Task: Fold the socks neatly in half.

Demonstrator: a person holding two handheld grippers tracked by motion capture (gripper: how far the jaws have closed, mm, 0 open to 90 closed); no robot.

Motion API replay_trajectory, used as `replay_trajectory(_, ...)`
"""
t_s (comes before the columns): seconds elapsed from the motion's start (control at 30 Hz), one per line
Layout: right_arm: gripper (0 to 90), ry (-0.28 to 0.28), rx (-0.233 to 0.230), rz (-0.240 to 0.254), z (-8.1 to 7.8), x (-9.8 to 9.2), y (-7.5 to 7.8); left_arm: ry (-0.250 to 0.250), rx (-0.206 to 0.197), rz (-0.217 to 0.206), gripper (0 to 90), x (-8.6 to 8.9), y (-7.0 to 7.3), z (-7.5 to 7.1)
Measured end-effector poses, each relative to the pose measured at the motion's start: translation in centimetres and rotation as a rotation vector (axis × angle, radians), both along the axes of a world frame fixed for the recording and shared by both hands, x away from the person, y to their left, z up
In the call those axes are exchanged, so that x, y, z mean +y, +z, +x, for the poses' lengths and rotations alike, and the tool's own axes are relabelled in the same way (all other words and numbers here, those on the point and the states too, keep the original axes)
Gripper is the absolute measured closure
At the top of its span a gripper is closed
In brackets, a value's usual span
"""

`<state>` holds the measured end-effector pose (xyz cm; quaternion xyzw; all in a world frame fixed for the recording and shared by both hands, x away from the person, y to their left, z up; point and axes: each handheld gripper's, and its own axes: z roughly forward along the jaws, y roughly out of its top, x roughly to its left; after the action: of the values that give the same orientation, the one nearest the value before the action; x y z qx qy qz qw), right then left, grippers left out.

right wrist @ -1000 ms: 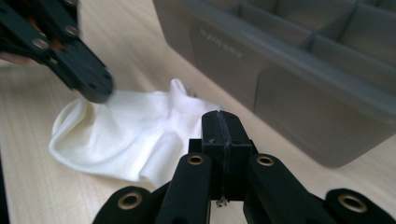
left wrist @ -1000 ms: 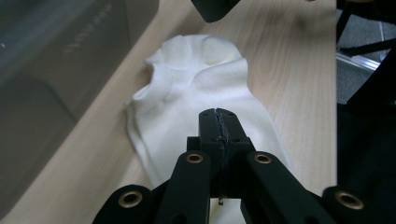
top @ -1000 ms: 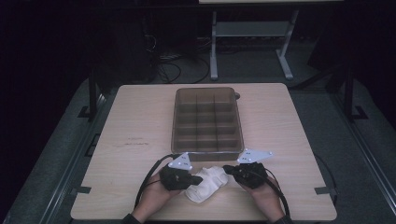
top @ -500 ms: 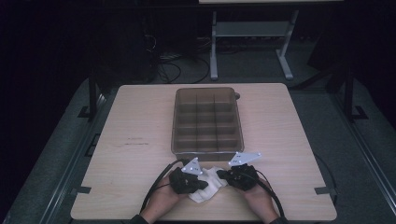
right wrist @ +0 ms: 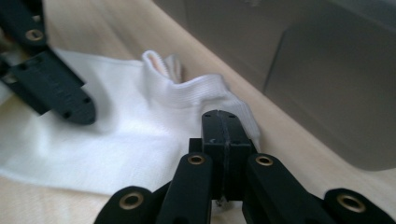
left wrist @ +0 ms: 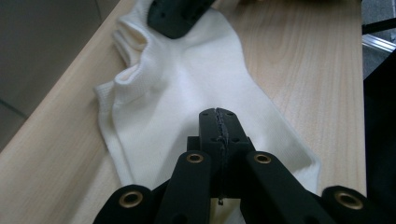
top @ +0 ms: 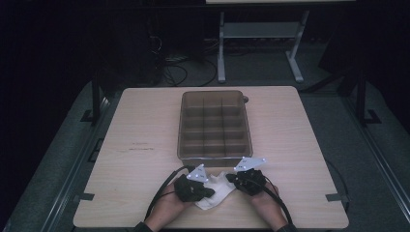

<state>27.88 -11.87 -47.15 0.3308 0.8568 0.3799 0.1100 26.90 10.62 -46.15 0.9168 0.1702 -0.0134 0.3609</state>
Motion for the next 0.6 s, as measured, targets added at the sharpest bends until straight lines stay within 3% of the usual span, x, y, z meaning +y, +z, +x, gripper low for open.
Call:
replay_trajectory(0.37,89.9,-0.006,-0.005,0.004,0.6,-0.3,0.0,-0.016,0.017,-0.009,90.0,-0.6,0.0,0.1)
replay_trajectory(0.6,70.6,-0.025,-0.019,0.067,0.5,-1.1,0.4,-0.017,0.021,-0.013,90.0,-0.5,-0.1,0.0)
